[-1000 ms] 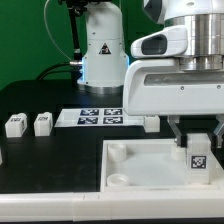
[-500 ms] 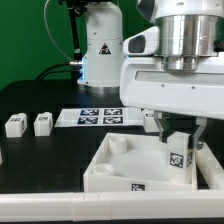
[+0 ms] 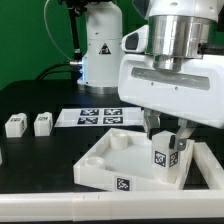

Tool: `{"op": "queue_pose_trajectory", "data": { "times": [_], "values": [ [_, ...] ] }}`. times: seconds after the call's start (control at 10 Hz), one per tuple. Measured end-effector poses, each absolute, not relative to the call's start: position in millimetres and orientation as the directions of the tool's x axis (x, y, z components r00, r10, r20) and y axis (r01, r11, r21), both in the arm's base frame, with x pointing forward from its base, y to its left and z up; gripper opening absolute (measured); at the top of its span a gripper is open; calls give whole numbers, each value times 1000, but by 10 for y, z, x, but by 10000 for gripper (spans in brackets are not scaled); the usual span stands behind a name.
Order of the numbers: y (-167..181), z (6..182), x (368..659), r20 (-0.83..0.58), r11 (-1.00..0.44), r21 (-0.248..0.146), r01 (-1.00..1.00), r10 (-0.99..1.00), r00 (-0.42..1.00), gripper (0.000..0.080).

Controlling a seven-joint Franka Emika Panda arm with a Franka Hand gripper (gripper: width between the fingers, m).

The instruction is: Assemble one leg

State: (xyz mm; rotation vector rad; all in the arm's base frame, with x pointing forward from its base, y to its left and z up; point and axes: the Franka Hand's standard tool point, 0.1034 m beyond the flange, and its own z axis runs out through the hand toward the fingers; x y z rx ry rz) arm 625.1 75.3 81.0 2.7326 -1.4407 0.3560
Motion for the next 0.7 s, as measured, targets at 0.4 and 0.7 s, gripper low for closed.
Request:
{"op": "queue_pose_trajectory", "data": {
  "times": [0.4,0.7],
  "values": [
    [755,808,6250,216,-570,-78,-818,-810,545,627],
    [756,808,6250,216,-571,-78,-818,-810,545,648]
  ]
}}
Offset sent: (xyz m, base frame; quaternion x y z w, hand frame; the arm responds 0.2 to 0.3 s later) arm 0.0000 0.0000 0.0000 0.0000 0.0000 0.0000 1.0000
